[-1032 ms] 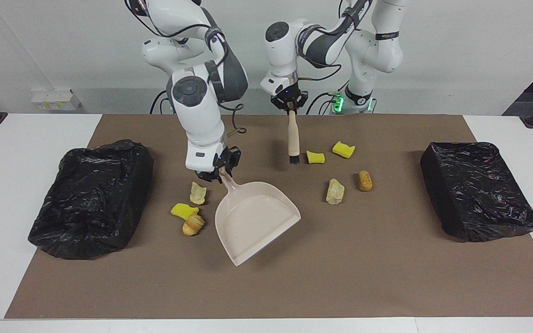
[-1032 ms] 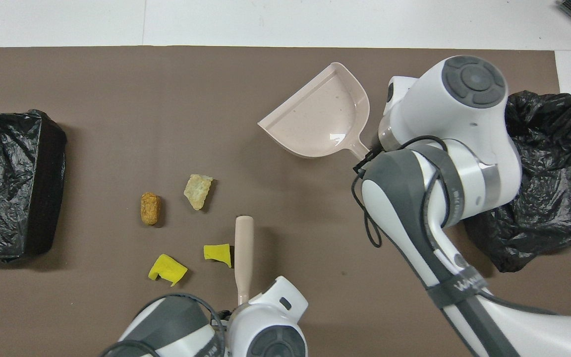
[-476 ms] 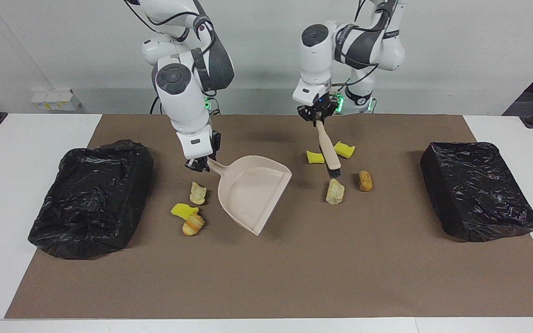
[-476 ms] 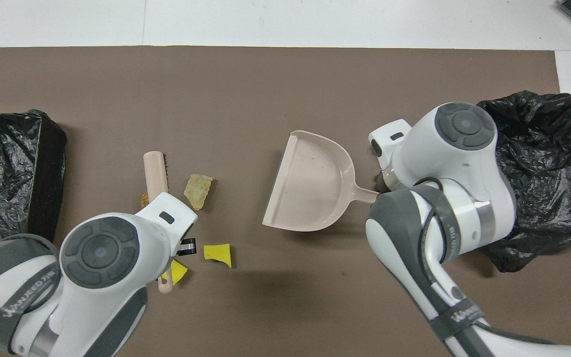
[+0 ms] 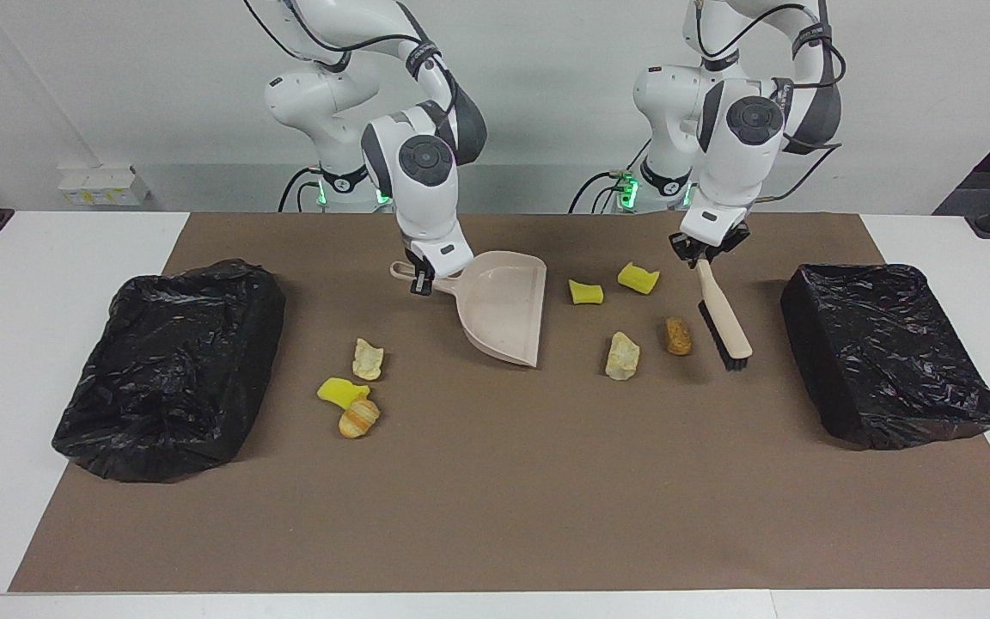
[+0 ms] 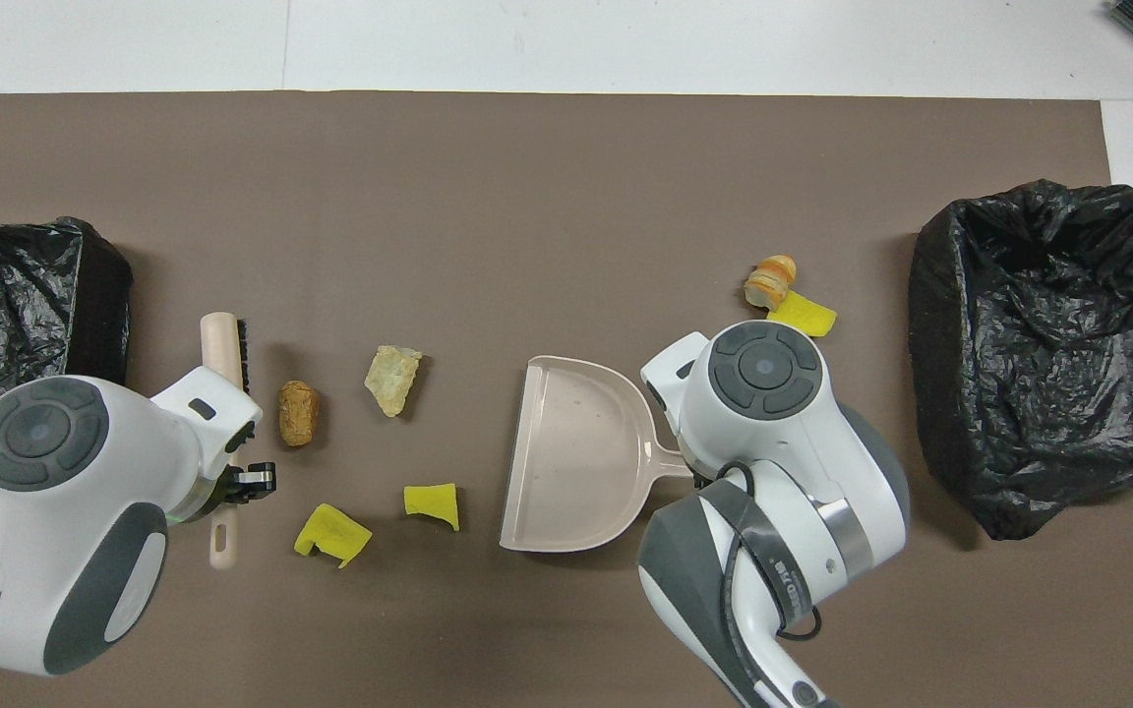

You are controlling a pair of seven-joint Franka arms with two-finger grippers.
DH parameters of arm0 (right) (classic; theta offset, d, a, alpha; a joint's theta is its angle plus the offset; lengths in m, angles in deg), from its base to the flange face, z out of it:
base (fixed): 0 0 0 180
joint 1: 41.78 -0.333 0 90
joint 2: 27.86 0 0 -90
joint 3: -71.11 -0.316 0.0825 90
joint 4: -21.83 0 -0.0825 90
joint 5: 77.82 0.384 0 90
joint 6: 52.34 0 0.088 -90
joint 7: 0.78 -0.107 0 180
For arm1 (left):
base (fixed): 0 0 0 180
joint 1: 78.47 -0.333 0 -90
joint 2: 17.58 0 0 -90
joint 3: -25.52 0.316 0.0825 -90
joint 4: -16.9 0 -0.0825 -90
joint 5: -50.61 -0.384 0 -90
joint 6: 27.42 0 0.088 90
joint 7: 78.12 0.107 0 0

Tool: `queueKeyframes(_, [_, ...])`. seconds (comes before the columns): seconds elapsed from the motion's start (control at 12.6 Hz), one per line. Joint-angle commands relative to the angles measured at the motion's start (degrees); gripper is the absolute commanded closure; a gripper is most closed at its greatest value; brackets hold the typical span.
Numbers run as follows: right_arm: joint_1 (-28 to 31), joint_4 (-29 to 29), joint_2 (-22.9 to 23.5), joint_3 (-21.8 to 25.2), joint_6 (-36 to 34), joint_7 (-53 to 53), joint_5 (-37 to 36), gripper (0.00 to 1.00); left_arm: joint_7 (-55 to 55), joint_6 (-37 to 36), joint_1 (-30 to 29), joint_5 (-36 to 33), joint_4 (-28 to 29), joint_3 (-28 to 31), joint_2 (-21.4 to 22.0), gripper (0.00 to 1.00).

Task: Sweep and dump trash in bin
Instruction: 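Carry the dustpan toward the debris while the left gripper grasps the brush, then sweep the bread and cracker bits into the dustpan with the left gripper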

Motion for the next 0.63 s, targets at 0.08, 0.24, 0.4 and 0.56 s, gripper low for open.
queueKeyframes(0.08, [-4.83, 3.34, 0.05, -0.2, 5.26, -12.22, -3.8, 1.0, -0.27, 7.37, -1.1, -0.71, 8.2, -0.92, 2.25, 1.0])
queueKeyframes(0.24, [-5.18, 3.34, 1.2, -0.2, 6.24, -12.68, -3.89, 1.0, -0.1, 10.25, -0.4, -0.71, 8.21, -1.01, -0.2, 1.0])
queueKeyframes(0.4, [-5.97, 3.34, 1.81, -0.2, 6.94, -12.77, -3.98, 1.0, 0.77, 12.81, 0.74, -0.8, 7.6, -1.19, -2.92, 1.0])
queueKeyframes(0.56, [-5.98, 3.34, 1.82, -0.2, 6.86, -12.77, -3.98, 1.0, 6.89, 18.86, 2.15, -0.62, 6.98, -1.19, -4.87, 1.0])
